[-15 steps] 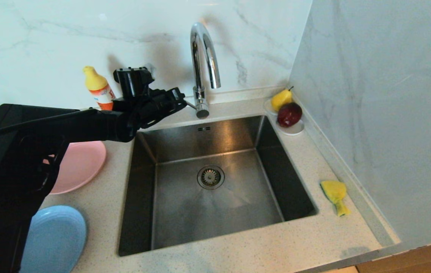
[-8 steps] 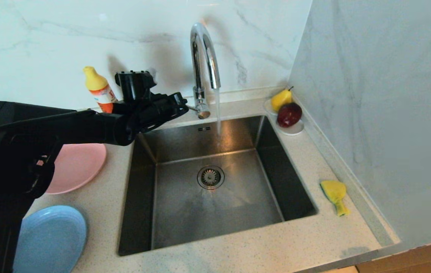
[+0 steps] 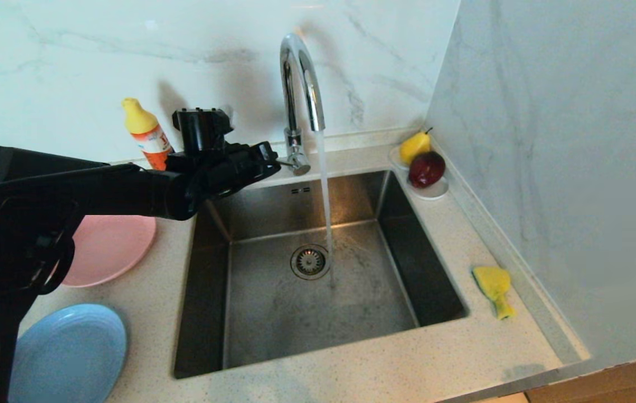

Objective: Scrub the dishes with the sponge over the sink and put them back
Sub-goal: Turn on the faucet, then pick up a bowl and the sponge

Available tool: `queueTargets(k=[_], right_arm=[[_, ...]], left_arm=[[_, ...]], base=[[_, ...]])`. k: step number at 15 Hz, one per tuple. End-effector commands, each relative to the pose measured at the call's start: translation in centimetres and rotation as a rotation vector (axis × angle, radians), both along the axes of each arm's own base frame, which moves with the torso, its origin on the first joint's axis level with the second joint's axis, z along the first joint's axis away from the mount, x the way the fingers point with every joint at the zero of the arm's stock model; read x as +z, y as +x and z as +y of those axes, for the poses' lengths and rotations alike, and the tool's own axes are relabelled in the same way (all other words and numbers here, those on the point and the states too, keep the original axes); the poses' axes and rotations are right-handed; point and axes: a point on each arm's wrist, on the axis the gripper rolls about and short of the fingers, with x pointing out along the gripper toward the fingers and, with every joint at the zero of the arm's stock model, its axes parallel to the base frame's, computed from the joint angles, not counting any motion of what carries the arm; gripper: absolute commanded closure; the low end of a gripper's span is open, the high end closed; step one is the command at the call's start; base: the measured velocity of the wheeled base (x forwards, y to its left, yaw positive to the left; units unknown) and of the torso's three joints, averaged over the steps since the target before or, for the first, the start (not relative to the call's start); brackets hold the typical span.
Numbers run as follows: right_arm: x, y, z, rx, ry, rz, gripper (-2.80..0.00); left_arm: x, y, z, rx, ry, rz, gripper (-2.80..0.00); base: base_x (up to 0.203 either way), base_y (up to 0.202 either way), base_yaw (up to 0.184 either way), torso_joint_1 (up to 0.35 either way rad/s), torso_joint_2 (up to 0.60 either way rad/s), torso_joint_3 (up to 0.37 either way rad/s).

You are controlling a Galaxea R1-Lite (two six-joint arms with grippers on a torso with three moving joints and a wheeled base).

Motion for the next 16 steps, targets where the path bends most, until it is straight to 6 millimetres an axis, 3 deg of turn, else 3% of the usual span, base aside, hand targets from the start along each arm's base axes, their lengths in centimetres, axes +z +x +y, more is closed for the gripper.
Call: queueTargets(k=[1,4,7,11,16], right_arm=[[0.0,0.0,0.0,0.000,0.000,0.000,0.00],[0.0,0.0,0.0,0.002,0.000,0.000,0.00],[0.0,0.0,0.0,0.000,0.000,0.000,0.00],[0.0,0.0,0.0,0.000,0.000,0.000,0.00],[0.0,0.0,0.0,-0.001,0.000,0.000,0.00]], left_arm=[[1.9,-0.3,0.8,0.022,-0.015,-0.049,0.00],[5.0,-1.9,2.0,0.089,-0.029,-0.109,0.00],[8.7,-5.1,3.0,0.150,-0.046,-0.174,0.00],[12.4,-12.9,4.9,0.213,-0.026,-0.227,0.00],[13.1,-23.3,8.0,0.446,0.118,-0.256,0.00]], base=[[0.000,0.000,0.000,0.000,0.00,0.000],[0.000,0.000,0.000,0.000,0.00,0.000],[0.000,0.000,0.000,0.000,0.00,0.000],[0.000,0.000,0.000,0.000,0.00,0.000],[0.000,0.000,0.000,0.000,0.00,0.000]])
